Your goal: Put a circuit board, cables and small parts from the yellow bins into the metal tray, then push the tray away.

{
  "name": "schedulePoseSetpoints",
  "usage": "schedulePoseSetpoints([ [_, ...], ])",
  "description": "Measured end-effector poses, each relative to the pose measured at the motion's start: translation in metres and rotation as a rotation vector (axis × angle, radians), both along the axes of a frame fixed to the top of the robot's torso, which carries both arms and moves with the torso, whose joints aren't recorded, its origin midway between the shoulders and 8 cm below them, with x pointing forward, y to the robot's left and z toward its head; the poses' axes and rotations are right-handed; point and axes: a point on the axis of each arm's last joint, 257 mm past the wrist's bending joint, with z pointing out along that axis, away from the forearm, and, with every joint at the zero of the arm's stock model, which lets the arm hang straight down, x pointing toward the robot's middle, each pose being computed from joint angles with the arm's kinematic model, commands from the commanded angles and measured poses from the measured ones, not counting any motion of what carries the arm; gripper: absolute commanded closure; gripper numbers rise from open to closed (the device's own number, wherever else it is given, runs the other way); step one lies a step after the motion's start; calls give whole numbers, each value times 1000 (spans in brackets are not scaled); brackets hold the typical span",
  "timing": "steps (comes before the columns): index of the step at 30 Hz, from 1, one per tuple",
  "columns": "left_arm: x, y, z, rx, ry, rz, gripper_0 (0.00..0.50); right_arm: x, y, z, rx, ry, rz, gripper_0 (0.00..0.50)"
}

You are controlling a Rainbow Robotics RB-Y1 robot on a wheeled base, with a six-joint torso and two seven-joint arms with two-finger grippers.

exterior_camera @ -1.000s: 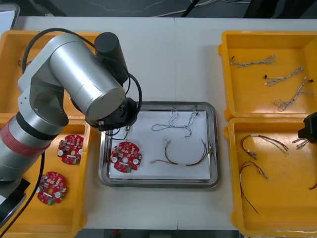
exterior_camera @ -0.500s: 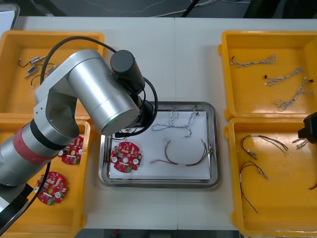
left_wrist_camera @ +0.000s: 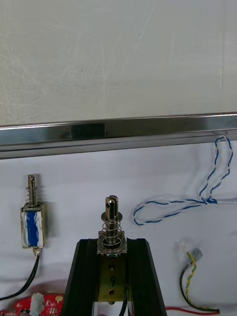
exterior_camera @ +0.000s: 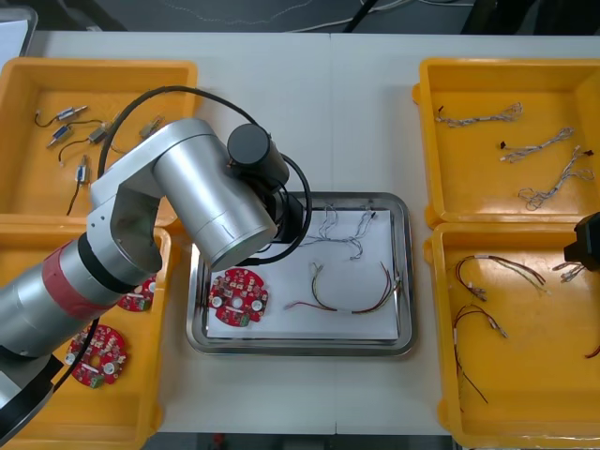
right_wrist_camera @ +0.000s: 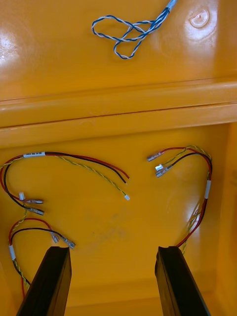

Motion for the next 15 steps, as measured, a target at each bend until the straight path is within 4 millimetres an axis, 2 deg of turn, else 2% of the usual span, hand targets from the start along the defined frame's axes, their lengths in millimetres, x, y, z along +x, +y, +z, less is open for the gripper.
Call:
schedulePoseSetpoints([
  [5,4,8,-14,15,22,21,500,0,0,0,0,0,0,0],
  [15,2,10,-19,16,33,25,500,0,0,0,0,0,0,0],
])
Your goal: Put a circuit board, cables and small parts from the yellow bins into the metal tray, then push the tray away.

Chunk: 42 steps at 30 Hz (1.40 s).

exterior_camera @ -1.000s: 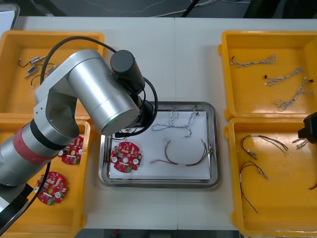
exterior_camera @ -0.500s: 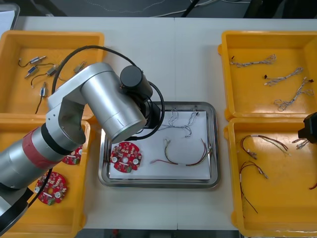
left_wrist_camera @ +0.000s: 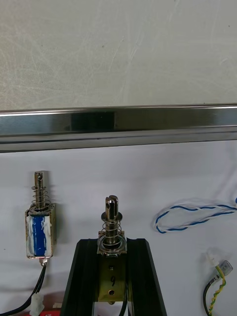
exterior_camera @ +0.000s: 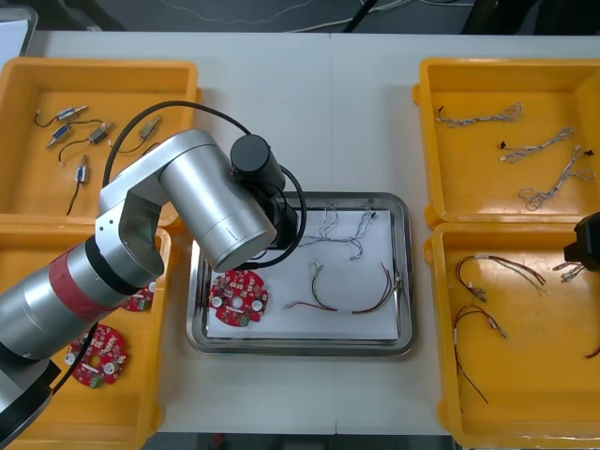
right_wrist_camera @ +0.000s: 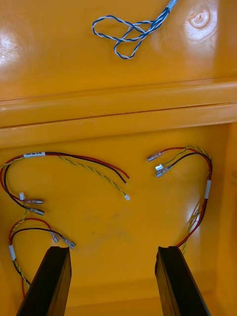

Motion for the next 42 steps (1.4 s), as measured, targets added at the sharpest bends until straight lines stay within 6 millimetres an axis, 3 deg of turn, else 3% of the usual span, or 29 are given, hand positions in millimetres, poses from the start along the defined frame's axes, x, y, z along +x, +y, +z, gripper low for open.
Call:
schedulePoseSetpoints([
  [42,0,5,-17,14,25,10,500,0,0,0,0,0,0,0],
])
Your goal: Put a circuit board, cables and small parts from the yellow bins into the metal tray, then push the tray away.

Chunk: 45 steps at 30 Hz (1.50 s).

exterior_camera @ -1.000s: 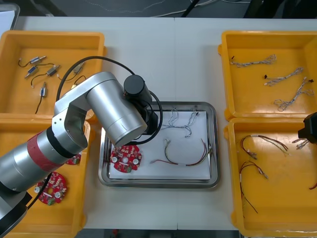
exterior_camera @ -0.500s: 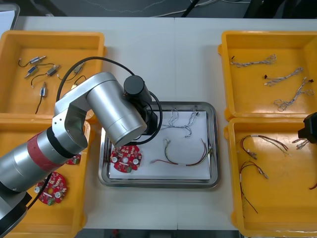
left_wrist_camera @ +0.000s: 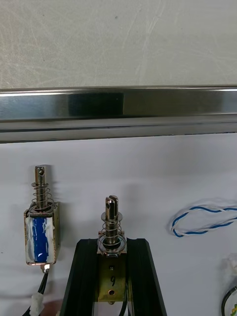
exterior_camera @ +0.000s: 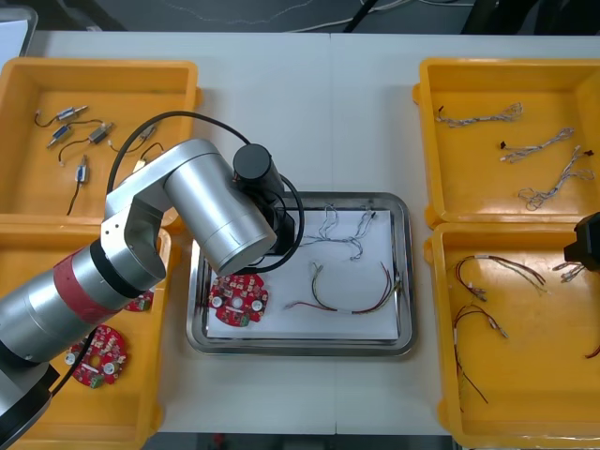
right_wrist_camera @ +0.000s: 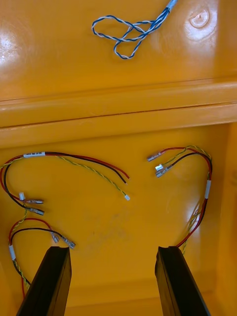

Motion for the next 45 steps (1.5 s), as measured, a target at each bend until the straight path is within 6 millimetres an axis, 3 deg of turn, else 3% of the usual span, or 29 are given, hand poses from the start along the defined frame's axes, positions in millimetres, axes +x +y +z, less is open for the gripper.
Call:
schedulePoseSetpoints([
  [2,0,0,0,0,0,0,490,0,0,0,0,0,0,0],
  [4,0,0,0,-1,0,0,406,0,0,0,0,0,0,0],
  [10,0,0,0,0,-1,0,259,0,0,0,0,0,0,0],
  [12,0,0,0,0,-1,1,117,0,0,0,0,0,0,0],
  [15,1,0,0,0,-2,1,12,0,0,0,0,0,0,0],
  [16,1,0,0,0,-2,1,1,0,0,0,0,0,0,0],
  [34,-2,-2,5,-2,-4,-7,0,0,0,0,0,0,0,0],
  [45,-19,-1,40,-76,55,9,0,0,0,0,0,0,0,0],
])
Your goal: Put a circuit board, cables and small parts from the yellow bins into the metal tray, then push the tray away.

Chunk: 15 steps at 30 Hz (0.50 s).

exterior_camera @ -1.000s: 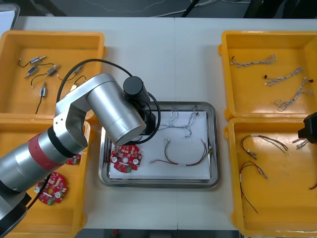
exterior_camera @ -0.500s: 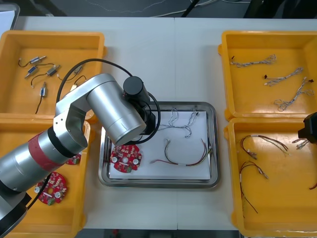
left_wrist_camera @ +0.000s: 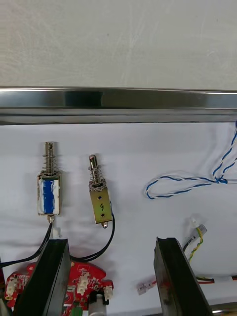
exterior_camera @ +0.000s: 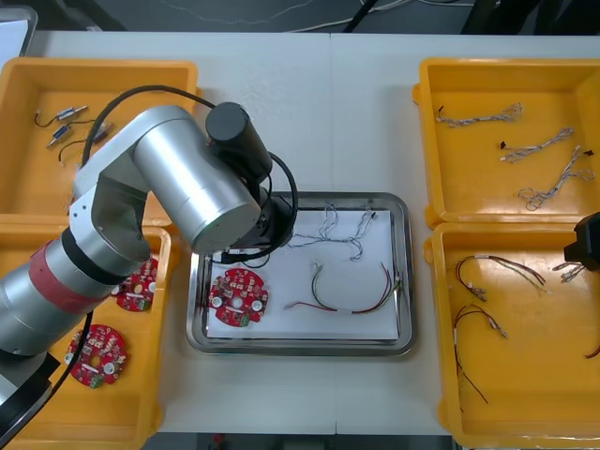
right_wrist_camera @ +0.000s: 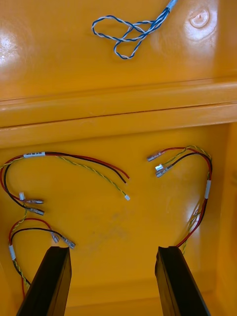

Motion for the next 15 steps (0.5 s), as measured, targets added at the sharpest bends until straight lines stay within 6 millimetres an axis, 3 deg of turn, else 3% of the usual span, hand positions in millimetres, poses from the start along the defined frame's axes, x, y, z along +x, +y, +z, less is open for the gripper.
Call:
schedulePoseSetpoints([
  [7,2,19,19,-40,20,32,0,0,0,0,0,0,0,0],
  [15,-9,78,41,18,60,86,0,-2,0,-3,4,7,-1,0],
])
